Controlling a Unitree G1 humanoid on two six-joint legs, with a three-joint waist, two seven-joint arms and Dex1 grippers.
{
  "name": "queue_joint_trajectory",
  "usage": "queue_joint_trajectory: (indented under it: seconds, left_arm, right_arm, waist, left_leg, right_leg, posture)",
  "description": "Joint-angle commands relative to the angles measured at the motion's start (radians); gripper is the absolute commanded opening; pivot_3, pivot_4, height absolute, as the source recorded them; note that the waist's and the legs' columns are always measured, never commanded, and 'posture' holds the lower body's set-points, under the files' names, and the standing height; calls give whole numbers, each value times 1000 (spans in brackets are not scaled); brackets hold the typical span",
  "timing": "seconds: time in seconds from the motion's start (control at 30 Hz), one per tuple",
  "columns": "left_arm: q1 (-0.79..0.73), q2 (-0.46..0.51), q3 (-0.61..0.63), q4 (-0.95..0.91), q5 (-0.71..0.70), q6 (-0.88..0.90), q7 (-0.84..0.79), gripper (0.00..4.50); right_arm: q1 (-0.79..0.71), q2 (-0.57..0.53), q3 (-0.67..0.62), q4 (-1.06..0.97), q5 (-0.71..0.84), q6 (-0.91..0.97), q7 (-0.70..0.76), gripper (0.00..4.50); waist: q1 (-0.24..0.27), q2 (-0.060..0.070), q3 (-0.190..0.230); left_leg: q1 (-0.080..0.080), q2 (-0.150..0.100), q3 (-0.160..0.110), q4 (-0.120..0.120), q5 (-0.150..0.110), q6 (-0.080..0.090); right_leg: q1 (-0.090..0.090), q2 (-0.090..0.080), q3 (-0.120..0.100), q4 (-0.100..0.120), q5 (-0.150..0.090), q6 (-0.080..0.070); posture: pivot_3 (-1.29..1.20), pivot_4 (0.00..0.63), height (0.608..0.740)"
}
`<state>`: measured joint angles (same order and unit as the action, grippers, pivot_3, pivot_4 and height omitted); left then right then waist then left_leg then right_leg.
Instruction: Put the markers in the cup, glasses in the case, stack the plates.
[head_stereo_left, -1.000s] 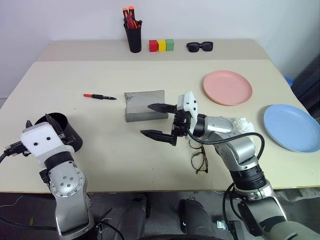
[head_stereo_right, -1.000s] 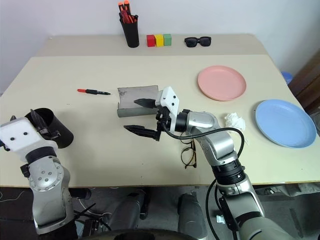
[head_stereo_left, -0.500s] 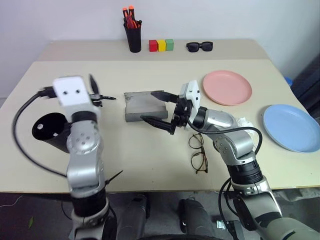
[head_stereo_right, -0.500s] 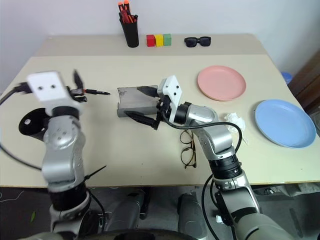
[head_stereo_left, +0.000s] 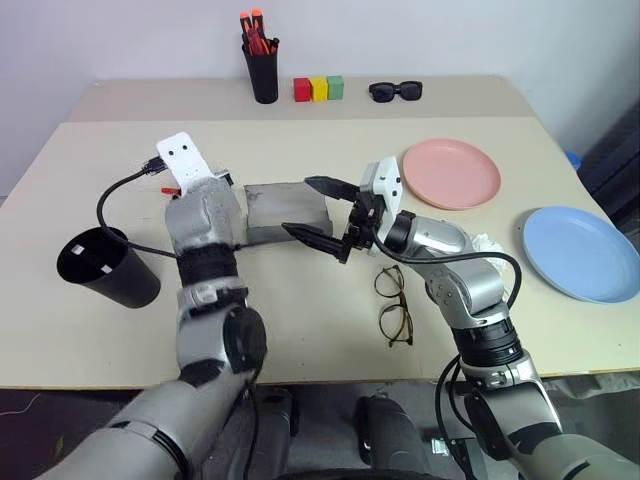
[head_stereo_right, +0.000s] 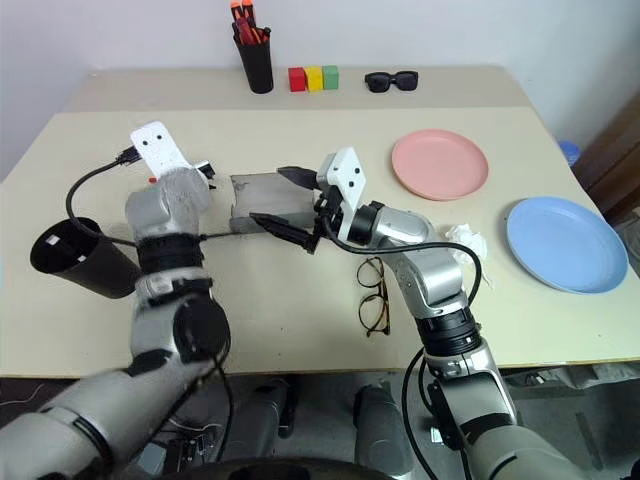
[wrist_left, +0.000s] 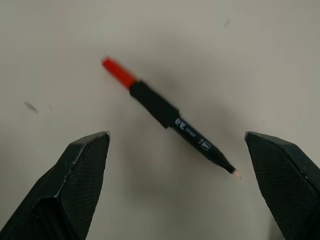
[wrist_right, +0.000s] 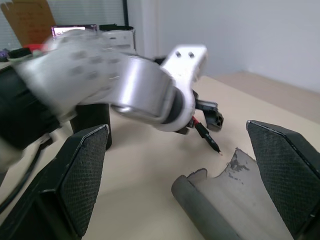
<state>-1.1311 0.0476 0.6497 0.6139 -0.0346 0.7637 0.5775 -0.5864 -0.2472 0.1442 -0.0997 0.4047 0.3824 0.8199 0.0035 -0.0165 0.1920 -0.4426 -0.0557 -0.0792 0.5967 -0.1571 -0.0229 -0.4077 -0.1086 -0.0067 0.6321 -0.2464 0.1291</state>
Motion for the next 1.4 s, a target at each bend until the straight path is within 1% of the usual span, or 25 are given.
queue_joint_trajectory:
  seconds: [0.03,0.13,0.23,0.43,0.5,0.53,0.57,0.63,0.67,0.73,0.77,0.9,0.97,1.07,1.13,1.17,1.2,1.23,1.27,1.4]
  left_arm:
    - [-89,59,8,244,-48,-158,43,4446]
    - [-134,107,-1,405,-75,-272,55,4446]
    - [-162,132,5,520,-119,-319,51,4446]
    - [-183,159,-37,616,-136,-322,114,4446]
    - [-184,162,-45,625,-143,-308,145,3917]
    - [-183,163,-48,627,-149,-302,160,3543]
    - [-180,164,-48,628,-155,-298,171,3098]
    - [-174,164,-46,628,-172,-297,185,1998]
    - [-171,164,-47,626,-179,-298,189,1572]
    - [-167,163,-49,624,-188,-300,194,463]
    - [-167,161,-51,622,-191,-303,192,33]
    - [-167,157,-82,602,-188,-342,158,33]
    - [-166,150,-132,567,-166,-406,61,33]
    - [-157,147,-225,488,-114,-519,-39,33]
    - [-125,153,-285,392,-74,-584,-64,33]
    - [-91,159,-325,307,-44,-616,-81,33]
    - [-51,162,-355,215,-25,-643,-105,33]
    - [19,170,-387,62,-16,-671,-160,33]
    - [71,175,-408,-51,-13,-683,-198,33]
    - [334,216,-430,-563,34,-603,-237,33]
  right_arm:
    - [2,1,-3,-48,1,-18,-9,4500]
    - [14,-6,-2,-61,-3,-15,-13,4500]
    - [24,-11,-2,-73,-3,-11,-18,4500]
    - [36,-17,-5,-87,-3,-3,-29,4500]
    - [38,-19,-5,-89,-3,-2,-31,4500]
    - [39,-20,-5,-90,-3,-2,-32,4500]
    - [40,-20,-5,-90,-3,-3,-32,4500]
    - [41,-21,-4,-90,-2,-3,-34,4500]
    - [41,-20,-3,-90,-2,-3,-34,4500]
    - [42,-20,-1,-89,-2,-3,-34,4500]
    - [41,-19,0,-88,-2,-3,-33,4500]
    - [37,-17,3,-83,-2,-4,-30,4500]
    - [33,-16,3,-78,-3,-5,-29,4500]
    - [29,-18,4,-70,-9,-9,-29,4500]
    - [27,-21,3,-66,-14,-12,-31,4500]
    - [25,-23,0,-63,-16,-14,-32,4500]
    - [24,-25,-3,-61,-17,-15,-32,4500]
    - [22,-27,-7,-57,-19,-16,-33,4500]
    - [21,-29,-10,-56,-20,-17,-33,4500]
    - [19,-34,-15,-50,-24,-20,-31,4500]
  waist:
    - [0,0,0]
    - [1,0,0]
    - [1,0,0]
    - [0,0,0]
    - [-1,0,0]
    - [-2,0,0]
    - [-2,0,0]
    - [-2,0,0]
    - [-1,0,0]
    - [-1,0,0]
    - [-1,0,0]
    - [0,0,0]
    - [1,0,0]
    - [1,0,0]
    - [1,0,0]
    - [-2,0,0]
    - [-6,0,0]
    - [-14,0,0]
    - [-21,0,0]
    - [-26,0,0]
  left_leg:
    - [0,0,0,0,0,0]
    - [0,-1,1,0,0,0]
    - [0,-1,1,0,0,0]
    - [0,-1,1,0,0,0]
    - [0,-1,1,0,0,0]
    - [0,-1,1,0,0,0]
    - [0,-1,1,0,0,0]
    - [0,-1,1,0,0,0]
    - [0,-1,1,0,0,0]
    - [0,-1,1,0,0,0]
    - [0,-1,1,0,0,0]
    - [0,-1,1,0,0,0]
    - [0,-1,1,0,0,-1]
    - [0,-1,1,0,0,-1]
    - [0,-1,2,0,0,-1]
    - [0,-1,2,0,0,-1]
    - [0,-1,2,-1,0,-1]
    - [0,0,2,-1,0,-1]
    - [0,0,2,-2,0,-1]
    - [0,0,4,-4,1,-2]
  right_leg:
    - [0,0,0,0,0,0]
    - [0,-1,0,-1,1,1]
    - [0,-1,0,0,1,1]
    - [0,-1,0,0,1,1]
    - [0,-1,0,0,1,1]
    - [0,-1,0,0,1,1]
    - [0,-1,0,0,1,1]
    - [0,-1,0,0,1,1]
    - [0,-1,0,0,1,1]
    - [0,-1,0,0,1,1]
    - [0,-1,0,0,1,1]
    - [0,-1,0,0,1,1]
    - [0,-1,0,0,1,1]
    - [0,-1,0,0,1,1]
    - [0,-1,0,0,1,1]
    - [0,-1,0,0,1,1]
    - [0,-1,1,0,1,1]
    - [-1,-1,1,0,1,1]
    - [-1,-1,1,0,1,1]
    - [-3,-1,4,1,2,0]
  posture:
    - [0,150,740]
    - [0,150,740]
    - [0,150,740]
    - [0,150,740]
    - [0,150,740]
    - [0,150,740]
    - [0,150,740]
    - [0,150,740]
    - [0,150,740]
    - [0,150,740]
    - [0,150,740]
    - [0,150,740]
    - [0,150,740]
    - [0,150,740]
    - [0,150,740]
    - [0,150,740]
    - [0,150,740]
    - [0,150,740]
    - [0,150,740]
    - [0,150,740]
